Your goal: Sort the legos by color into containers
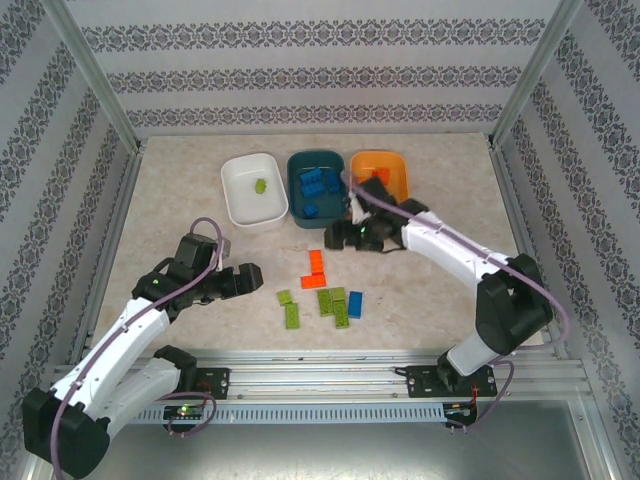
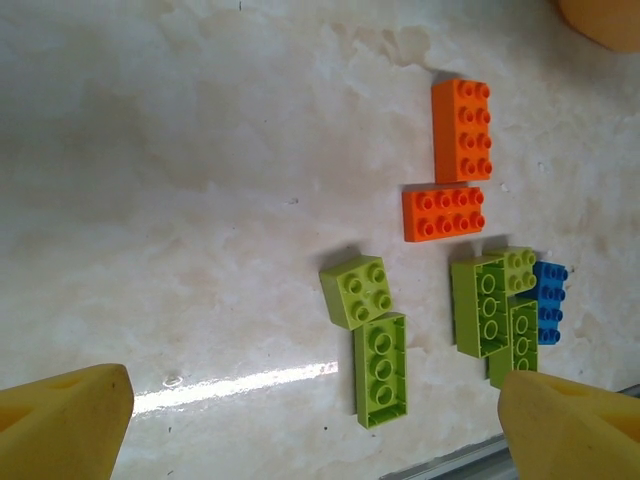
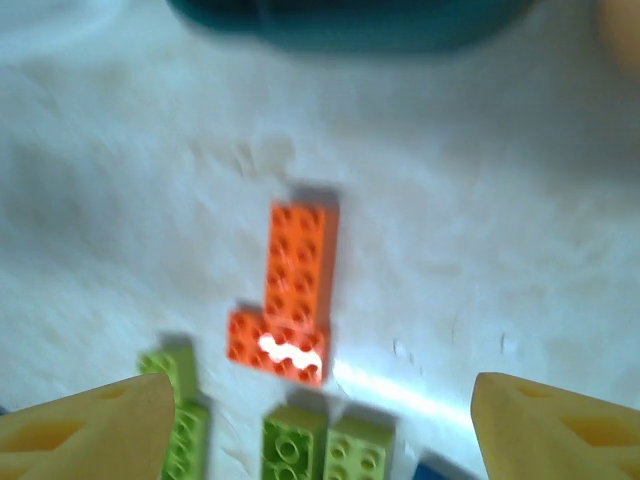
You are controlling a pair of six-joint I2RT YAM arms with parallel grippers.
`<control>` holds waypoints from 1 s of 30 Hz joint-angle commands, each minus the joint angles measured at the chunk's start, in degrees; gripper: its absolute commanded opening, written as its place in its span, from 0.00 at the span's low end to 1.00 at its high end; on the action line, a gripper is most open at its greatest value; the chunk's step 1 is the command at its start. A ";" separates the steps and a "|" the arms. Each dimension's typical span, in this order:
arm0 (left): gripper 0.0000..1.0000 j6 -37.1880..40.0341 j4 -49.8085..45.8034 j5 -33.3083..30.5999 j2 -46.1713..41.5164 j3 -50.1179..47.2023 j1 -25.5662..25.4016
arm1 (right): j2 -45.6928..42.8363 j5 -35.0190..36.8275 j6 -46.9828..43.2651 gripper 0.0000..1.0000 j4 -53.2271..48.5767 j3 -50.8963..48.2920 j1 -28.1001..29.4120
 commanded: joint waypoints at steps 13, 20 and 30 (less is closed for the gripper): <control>0.97 3.34 -6.12 -4.15 -4.68 3.54 0.87 | 20.57 15.73 2.80 0.76 -4.35 12.97 11.17; 0.97 3.45 -5.13 -3.56 -3.72 2.86 0.89 | 25.18 16.32 2.83 0.67 -4.89 16.01 11.24; 0.97 3.46 -5.07 -3.49 -3.79 2.74 0.99 | 26.93 16.73 2.47 0.48 -4.90 16.96 11.37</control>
